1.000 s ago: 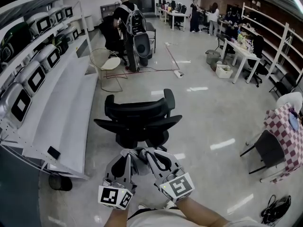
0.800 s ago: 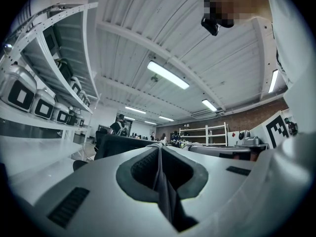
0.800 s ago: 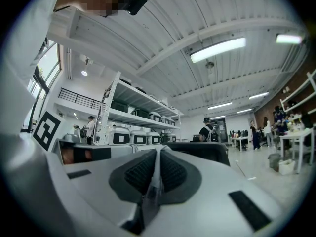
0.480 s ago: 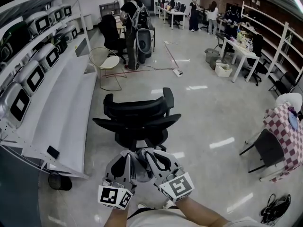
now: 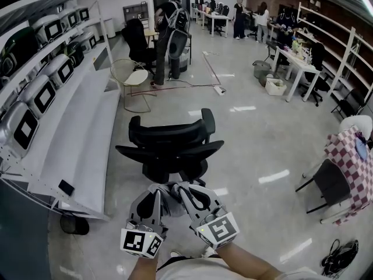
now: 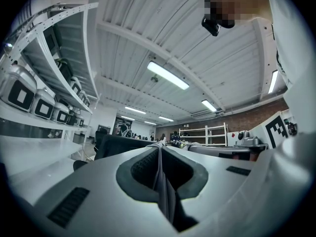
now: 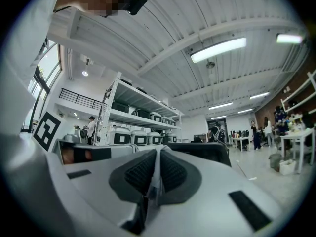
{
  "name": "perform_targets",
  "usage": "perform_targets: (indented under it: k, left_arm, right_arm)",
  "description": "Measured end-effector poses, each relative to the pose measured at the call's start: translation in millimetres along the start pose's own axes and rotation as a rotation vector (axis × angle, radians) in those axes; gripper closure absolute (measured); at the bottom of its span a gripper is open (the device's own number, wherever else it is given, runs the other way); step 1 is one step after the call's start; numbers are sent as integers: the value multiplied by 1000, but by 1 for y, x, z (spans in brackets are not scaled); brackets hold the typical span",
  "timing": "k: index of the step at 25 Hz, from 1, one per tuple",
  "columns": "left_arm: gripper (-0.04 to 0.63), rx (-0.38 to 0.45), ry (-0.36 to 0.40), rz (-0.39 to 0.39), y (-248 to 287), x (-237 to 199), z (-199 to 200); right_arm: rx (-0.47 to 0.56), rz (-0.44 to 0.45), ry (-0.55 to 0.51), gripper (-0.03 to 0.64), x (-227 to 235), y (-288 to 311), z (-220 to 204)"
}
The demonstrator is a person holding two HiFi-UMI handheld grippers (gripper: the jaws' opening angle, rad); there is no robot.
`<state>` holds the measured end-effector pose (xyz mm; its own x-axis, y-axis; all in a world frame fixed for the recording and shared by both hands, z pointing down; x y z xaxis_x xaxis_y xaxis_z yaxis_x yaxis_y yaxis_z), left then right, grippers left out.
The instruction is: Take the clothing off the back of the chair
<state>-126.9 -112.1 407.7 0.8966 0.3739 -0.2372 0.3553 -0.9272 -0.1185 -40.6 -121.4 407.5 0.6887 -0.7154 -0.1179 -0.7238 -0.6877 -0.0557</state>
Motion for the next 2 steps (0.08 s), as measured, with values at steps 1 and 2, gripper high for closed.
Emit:
perform_targets:
  k: [1, 2]
  left_arm:
    - [575, -1, 0, 0, 0, -1, 0]
    - [575, -2, -1, 0, -1, -1, 0]
  right_arm:
    - [0, 3, 1, 592, -1, 0, -1]
    - [1, 7, 3, 592, -2, 1, -1]
Point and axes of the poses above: the fingertips, and each gripper's own axes: y forward along the fingers, x to its right, z out of its top, the point moved 1 cm from there along -y, backward along the fingers, and after that the axes turned 6 degrees about -y, right-handed, at the moved point
